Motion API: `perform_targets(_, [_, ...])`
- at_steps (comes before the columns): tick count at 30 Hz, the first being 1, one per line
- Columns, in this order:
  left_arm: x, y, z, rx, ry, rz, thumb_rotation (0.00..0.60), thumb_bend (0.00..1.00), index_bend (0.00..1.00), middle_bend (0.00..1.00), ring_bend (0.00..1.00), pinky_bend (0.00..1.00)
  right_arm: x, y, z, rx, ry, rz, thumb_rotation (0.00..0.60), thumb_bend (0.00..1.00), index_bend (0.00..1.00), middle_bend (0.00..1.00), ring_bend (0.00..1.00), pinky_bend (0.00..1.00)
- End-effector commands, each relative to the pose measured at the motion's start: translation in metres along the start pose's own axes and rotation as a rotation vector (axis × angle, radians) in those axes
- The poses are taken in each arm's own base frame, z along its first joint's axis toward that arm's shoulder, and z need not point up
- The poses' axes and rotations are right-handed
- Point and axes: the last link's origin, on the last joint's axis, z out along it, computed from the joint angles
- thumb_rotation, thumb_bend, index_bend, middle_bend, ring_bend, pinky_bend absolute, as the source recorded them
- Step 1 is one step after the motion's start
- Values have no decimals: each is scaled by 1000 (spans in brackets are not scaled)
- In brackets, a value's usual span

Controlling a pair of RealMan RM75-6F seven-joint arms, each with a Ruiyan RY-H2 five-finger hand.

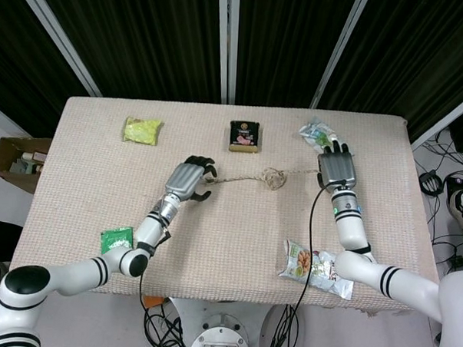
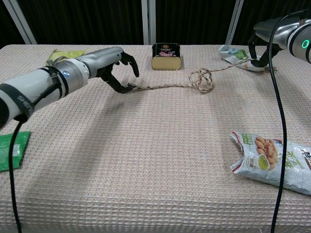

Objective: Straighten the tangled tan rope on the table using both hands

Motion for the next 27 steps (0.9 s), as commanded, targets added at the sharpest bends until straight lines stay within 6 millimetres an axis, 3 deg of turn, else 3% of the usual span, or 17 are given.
perform_targets(1, [-14,19,20,23,-6,-23,600,348,409,179,115,131,-1,1,1,-6,-2,5,600,476,627,285,80,185])
perform_targets(10, [-33,31,40,100,1,-33,600,391,429,170,106,129,-2,-2,3,-2,0,9,600,477,627,285,80,183])
perform_targets(27, [-39,27,48,137,33,-10,600,418,518,188,105,129,-3,2,8,-12,0,22,600,472,628,288,80,180])
